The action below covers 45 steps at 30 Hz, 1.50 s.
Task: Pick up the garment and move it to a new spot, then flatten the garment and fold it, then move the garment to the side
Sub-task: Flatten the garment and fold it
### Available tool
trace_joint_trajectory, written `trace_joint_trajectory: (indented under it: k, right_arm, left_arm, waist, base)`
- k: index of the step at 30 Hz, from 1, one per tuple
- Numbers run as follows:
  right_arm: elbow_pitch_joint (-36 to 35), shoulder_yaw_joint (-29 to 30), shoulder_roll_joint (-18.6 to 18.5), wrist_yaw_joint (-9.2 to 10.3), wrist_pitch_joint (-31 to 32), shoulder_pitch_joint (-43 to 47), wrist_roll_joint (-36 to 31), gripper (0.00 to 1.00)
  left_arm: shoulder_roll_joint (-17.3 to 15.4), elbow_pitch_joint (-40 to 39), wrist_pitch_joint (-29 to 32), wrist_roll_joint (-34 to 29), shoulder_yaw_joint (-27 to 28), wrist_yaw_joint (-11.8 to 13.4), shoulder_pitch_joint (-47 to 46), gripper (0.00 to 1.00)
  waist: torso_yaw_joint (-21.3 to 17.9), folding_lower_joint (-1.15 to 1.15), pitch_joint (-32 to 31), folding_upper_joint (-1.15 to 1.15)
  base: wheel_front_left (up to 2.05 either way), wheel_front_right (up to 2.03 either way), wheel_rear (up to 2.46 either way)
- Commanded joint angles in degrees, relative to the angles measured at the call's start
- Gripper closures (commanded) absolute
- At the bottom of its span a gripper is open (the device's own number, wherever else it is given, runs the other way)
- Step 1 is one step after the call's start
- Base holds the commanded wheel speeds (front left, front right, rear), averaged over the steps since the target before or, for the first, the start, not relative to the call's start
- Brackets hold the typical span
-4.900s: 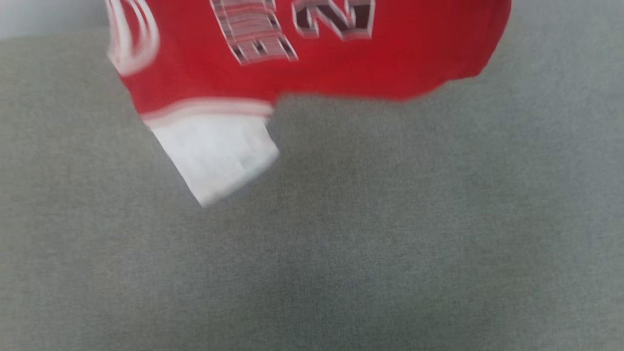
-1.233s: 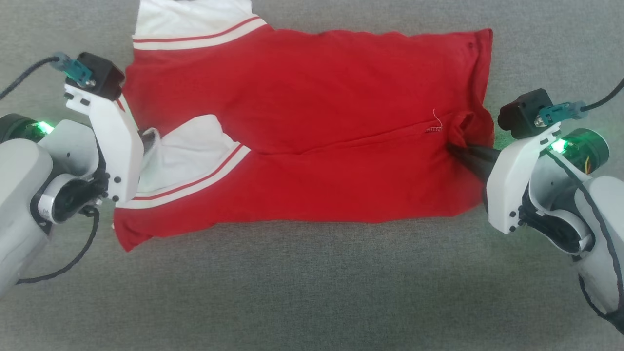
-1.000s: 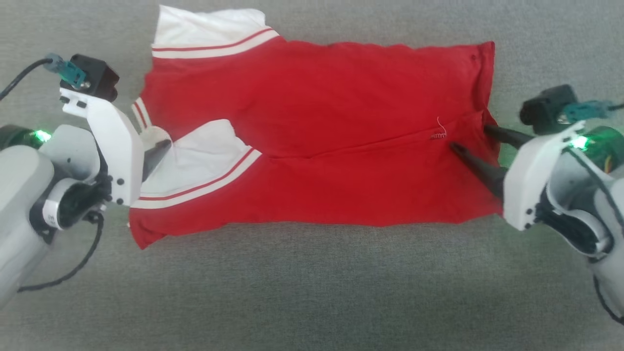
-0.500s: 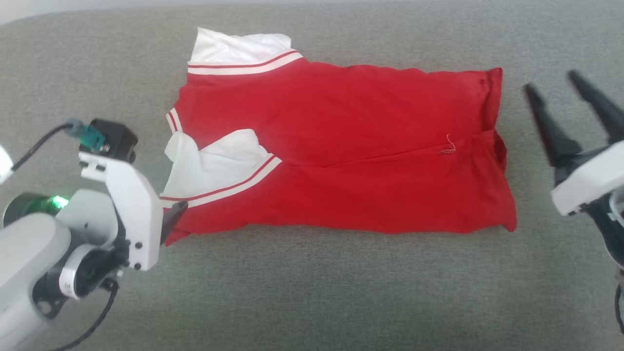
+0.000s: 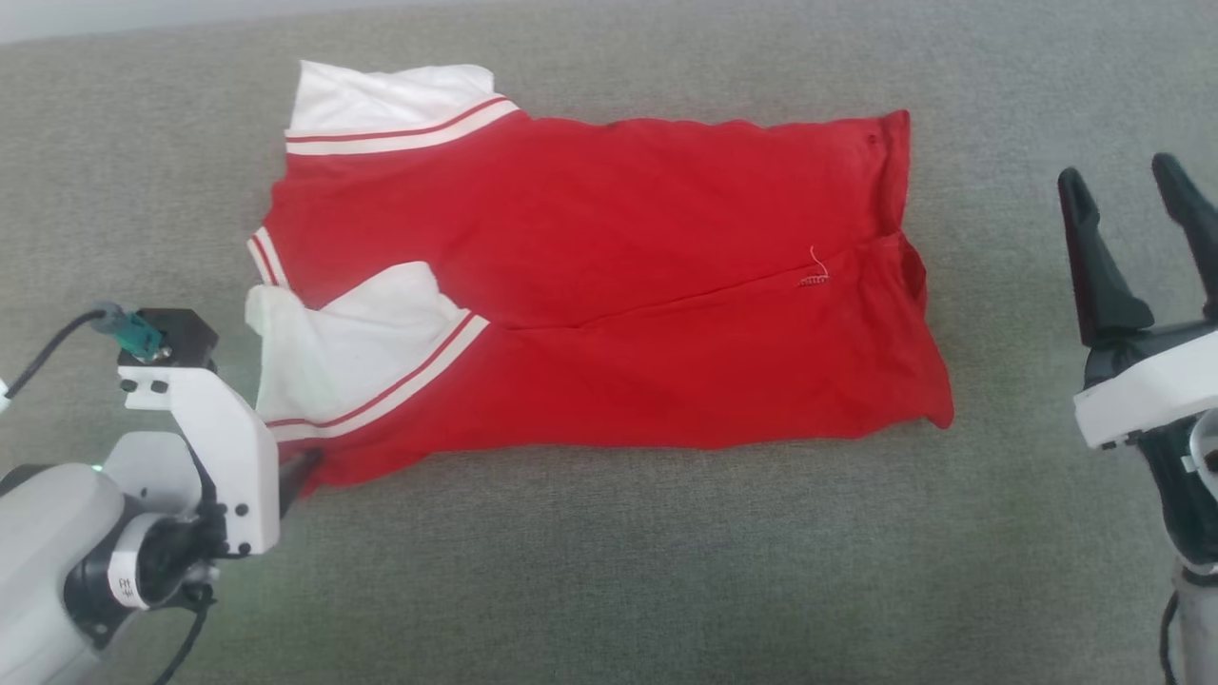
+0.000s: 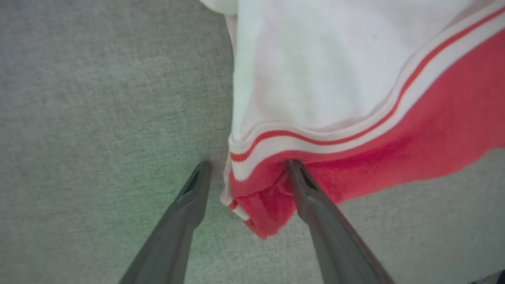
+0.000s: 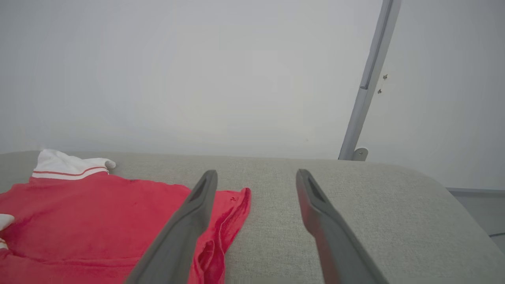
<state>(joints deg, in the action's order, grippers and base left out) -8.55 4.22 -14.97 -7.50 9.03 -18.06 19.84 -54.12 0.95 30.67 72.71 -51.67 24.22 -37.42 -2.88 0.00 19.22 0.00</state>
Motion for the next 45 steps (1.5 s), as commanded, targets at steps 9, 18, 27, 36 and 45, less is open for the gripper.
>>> trace_joint_trajectory:
  k: [9,18,27,36,45]
  right_arm:
    - [-0.4,-1.1,1.0,0.02,6.1,2.9,2.6,0.0]
    - [1.6,-2.7,0.2,0.02,19.7,4.5,7.2,0.0]
    - [4.9,-2.2,1.5,0.02,31.5,2.5,6.6,0.0]
    - [12.2,-5.3,2.7,0.01,42.5,2.0,5.0,1.0]
    - [9.3,-4.4,-0.4,0.02,46.8,1.4,6.6,1.0]
  left_arm:
    - [5.1,9.9,0.2,1.4,-1.6,-4.6,0.6,1.0]
    - [6.6,9.1,-0.6,0.3,-1.0,-6.1,-2.4,1.0]
    - [9.0,7.3,-0.9,-0.5,-1.7,-6.6,-4.0,1.0]
    - [10.8,7.5,-1.3,-0.9,-1.9,-7.3,-4.8,1.0]
    - [9.3,7.1,-0.3,0.3,-1.6,-7.2,-3.7,1.0]
  waist:
    - [-1.0,0.0,1.4,0.0]
    - [1.0,0.0,2.8,0.0]
    - [3.3,0.0,4.5,0.0]
    - [4.8,0.0,5.6,0.0]
    - [5.5,0.0,4.3,0.0]
  base:
    - [0.0,0.0,0.0]
    - [0.0,0.0,0.0]
    - [0.0,0.0,0.0]
    - [0.0,0.0,0.0]
    - [0.0,0.0,0.0]
